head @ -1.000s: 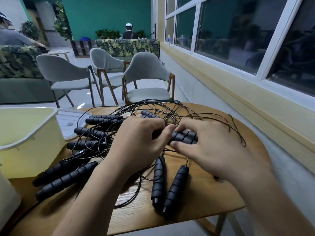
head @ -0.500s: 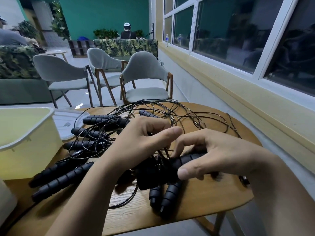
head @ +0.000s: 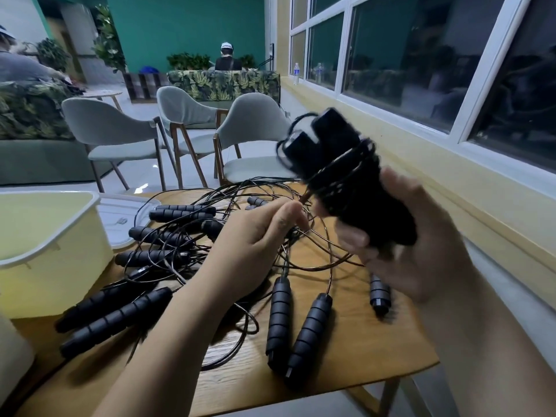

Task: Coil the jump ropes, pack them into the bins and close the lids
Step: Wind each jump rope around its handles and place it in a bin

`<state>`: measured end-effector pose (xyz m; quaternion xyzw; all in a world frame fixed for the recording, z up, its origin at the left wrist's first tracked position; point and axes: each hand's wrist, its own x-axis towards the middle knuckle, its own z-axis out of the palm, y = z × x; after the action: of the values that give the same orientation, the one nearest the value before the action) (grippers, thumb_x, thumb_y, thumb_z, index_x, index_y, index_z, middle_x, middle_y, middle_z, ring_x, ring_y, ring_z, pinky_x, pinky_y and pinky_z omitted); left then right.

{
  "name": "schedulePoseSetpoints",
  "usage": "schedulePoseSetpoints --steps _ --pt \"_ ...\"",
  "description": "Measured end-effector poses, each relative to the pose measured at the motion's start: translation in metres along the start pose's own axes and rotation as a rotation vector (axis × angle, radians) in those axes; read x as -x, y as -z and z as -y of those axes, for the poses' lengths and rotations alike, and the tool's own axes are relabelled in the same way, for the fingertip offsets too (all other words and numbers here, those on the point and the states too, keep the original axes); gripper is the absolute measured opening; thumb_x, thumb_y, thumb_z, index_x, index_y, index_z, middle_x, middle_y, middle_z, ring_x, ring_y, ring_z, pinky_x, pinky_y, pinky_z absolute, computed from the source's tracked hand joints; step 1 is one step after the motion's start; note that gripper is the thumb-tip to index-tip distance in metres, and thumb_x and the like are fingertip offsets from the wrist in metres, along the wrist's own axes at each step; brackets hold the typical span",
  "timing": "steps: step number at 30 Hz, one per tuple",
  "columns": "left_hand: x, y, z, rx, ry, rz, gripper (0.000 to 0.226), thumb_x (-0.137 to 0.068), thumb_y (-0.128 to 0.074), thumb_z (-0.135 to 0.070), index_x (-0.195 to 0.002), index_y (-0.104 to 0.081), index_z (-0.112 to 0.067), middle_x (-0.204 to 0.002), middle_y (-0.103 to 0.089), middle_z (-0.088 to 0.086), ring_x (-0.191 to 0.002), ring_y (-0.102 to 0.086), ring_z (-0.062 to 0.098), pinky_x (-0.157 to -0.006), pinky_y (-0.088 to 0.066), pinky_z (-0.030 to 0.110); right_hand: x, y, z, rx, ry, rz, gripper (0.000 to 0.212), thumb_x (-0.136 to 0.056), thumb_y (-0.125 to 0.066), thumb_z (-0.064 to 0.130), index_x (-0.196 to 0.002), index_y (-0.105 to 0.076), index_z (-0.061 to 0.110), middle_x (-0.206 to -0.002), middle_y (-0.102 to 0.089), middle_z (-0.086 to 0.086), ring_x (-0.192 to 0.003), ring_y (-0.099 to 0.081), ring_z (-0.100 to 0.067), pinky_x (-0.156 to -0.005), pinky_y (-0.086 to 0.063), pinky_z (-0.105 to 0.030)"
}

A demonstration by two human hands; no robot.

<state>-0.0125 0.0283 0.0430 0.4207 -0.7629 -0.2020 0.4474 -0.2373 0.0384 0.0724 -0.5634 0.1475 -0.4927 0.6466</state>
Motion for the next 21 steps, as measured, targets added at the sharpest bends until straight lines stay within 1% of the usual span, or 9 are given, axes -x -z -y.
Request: schedulePoseSetpoints --steps 2,4,6,9,11,13,16,19,21 --pt "0.001 -0.003 -0.005 -0.079 0.004 0.048 0.041 -0.113 -0.040 -0.046 -0.096 -0.073 -0.029 -0.055 -0.052 -0.010 -0.051 -0.047 -0.001 -0.054 -0.031 0.020 0.000 0.000 0.004 0.074 0.048 -0.134 0.053 -0.106 -0.053 0.037 -0.143 -0.055 0.000 -0.114 -0.069 -0.033 -0.064 -0.054 -0.019 -0.052 -0.033 -0.026" --pt "0.002 -0.006 -0.006 -0.142 0.001 0.050 0.039 -0.111 -0.041 -0.046 -0.096 -0.072 -0.028 -0.056 -0.053 -0.016 -0.053 -0.051 -0.002 -0.053 -0.030 0.016 0.000 -0.003 0.004 0.164 0.070 -0.239 0.049 -0.102 -0.058 0.036 -0.131 -0.054 -0.003 -0.113 -0.071 -0.034 -0.064 -0.055 -0.024 -0.050 -0.039 -0.025" --pt "0.001 -0.009 -0.006 -0.179 0.001 0.049 0.036 -0.111 -0.043 -0.047 -0.094 -0.070 -0.029 -0.055 -0.051 -0.010 -0.052 -0.049 0.004 -0.053 -0.032 0.020 0.000 -0.008 0.001 0.243 0.097 -0.313 0.033 -0.098 -0.066 0.033 -0.115 -0.057 0.007 -0.108 -0.071 -0.038 -0.064 -0.055 -0.030 -0.049 -0.040 -0.030" --pt "0.001 -0.008 -0.001 -0.222 -0.025 0.044 0.035 -0.111 -0.047 -0.048 -0.094 -0.068 -0.027 -0.062 -0.059 -0.004 -0.060 -0.057 0.010 -0.061 -0.048 0.037 -0.001 -0.013 -0.002 0.397 0.138 -0.407 0.026 -0.094 -0.078 0.035 -0.110 -0.066 0.019 -0.097 -0.069 -0.041 -0.064 -0.055 -0.034 -0.049 -0.039 -0.034" --pt "0.002 -0.007 -0.002 -0.236 -0.061 0.040 0.035 -0.110 -0.049 -0.048 -0.093 -0.067 -0.022 -0.067 -0.062 -0.002 -0.064 -0.060 0.013 -0.063 -0.050 0.043 0.000 -0.014 -0.001 0.520 0.171 -0.479 0.026 -0.093 -0.083 0.037 -0.109 -0.069 0.023 -0.084 -0.074 -0.028 -0.061 -0.057 -0.032 -0.049 -0.041 -0.033" --pt "0.002 -0.007 -0.005 -0.236 -0.081 0.040 0.034 -0.110 -0.051 -0.045 -0.093 -0.067 -0.020 -0.069 -0.064 -0.002 -0.064 -0.060 0.014 -0.062 -0.049 0.043 0.002 -0.013 0.000 0.661 0.186 -0.549 0.025 -0.093 -0.082 0.039 -0.111 -0.070 0.026 -0.074 -0.075 -0.014 -0.059 -0.062 -0.027 -0.052 -0.046 -0.032" --pt "0.004 -0.006 -0.011 -0.221 -0.124 0.021 0.035 -0.106 -0.056 -0.043 -0.086 -0.063 -0.015 -0.066 -0.060 0.001 -0.060 -0.056 0.019 -0.058 -0.045 0.043 0.003 -0.012 -0.003 0.856 0.162 -0.620 0.029 -0.091 -0.084 0.047 -0.112 -0.069 0.034 -0.079 -0.078 -0.003 -0.065 -0.070 -0.024 -0.061 -0.059 -0.044" --pt "0.005 0.000 -0.014 -0.101 -0.134 -0.012 0.036 -0.104 -0.063 -0.042 -0.080 -0.063 -0.014 -0.062 -0.054 0.004 -0.057 -0.051 0.019 -0.053 -0.040 0.041 0.004 -0.009 -0.006 1.006 0.103 -0.659 0.036 -0.086 -0.084 0.057 -0.111 -0.066 0.038 -0.079 -0.077 0.007 -0.067 -0.070 -0.014 -0.067 -0.061 -0.040" --pt "0.005 0.003 -0.016 -0.045 -0.129 -0.025 0.037 -0.103 -0.067 -0.041 -0.079 -0.064 -0.012 -0.062 -0.054 0.004 -0.057 -0.050 0.018 -0.053 -0.039 0.040 0.003 -0.007 -0.007 1.037 0.055 -0.631 0.037 -0.085 -0.083 0.059 -0.110 -0.065 0.040 -0.079 -0.076 0.007 -0.070 -0.071 -0.014 -0.071 -0.060 -0.041"
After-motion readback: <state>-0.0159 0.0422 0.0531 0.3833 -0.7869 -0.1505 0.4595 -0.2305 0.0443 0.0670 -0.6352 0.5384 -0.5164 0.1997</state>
